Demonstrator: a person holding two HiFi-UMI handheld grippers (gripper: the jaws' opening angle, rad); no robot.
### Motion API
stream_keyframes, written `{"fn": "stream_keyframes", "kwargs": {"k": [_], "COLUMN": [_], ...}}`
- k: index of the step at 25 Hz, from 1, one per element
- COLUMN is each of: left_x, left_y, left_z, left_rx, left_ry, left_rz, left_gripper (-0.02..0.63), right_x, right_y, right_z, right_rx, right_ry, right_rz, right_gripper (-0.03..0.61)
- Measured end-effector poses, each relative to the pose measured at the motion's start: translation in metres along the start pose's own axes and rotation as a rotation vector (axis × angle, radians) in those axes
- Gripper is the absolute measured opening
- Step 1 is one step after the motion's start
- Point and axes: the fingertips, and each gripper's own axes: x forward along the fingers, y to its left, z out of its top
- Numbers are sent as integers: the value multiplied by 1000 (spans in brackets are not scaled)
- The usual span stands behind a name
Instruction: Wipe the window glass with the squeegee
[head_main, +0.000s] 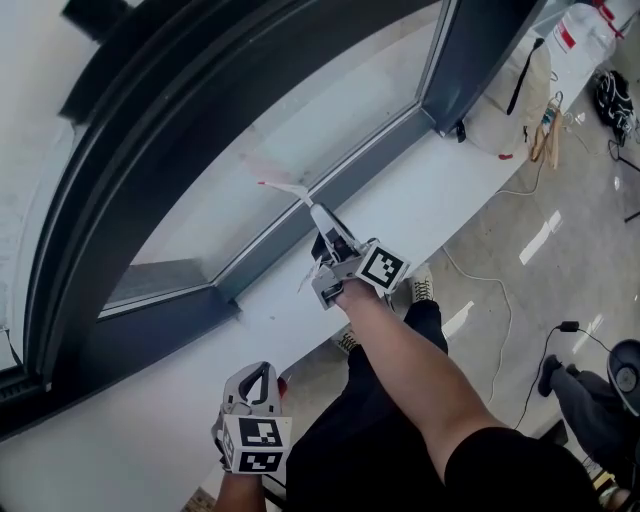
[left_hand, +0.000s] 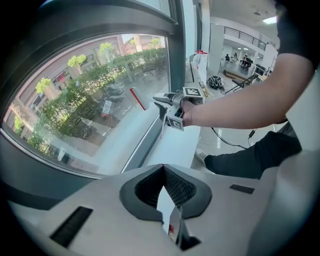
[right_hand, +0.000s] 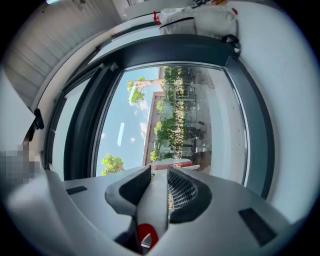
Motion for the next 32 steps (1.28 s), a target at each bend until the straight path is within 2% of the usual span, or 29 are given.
{"fn": "stream_keyframes", "kwargs": {"k": [1,3,7,10,13,16,21,26,32], "left_x": [0,-1,-3,-3,-9,-16,-24,-29,-19], "left_y": [0,1,-5,-14,-28,-48,-87,-102,-118], "left_z": [1,7,20,27,34,38,51,69,63], "left_rx": [-19,-48,-101,-143,-189,-241,-363,-476,-542], "left_ry": [-15,-53,-126,-173,-206,-209,-233,-265,-273], "left_rz": [-13,-42,-105,-131,-128,-115,-103,-39,8], "left_gripper": [0,0,0,0,0,0,0,0,0], "right_x": [-2,-7,-17,-16,-8,2,10,24,29], "right_y": [5,23,95,175,247,283,292,307,311], "right_z": [2,5,18,24,20,16,17,26,24], "right_rx": [-57,-240,-744,-1020,-1183,-1257,-1267,-1280,-1268], "right_ry": [18,69,128,89,47,47,92,88,70], "right_rz": [-17,-63,-112,-18,102,163,215,240,264], "right_gripper": [92,92,92,92,92,92,92,92,92]}}
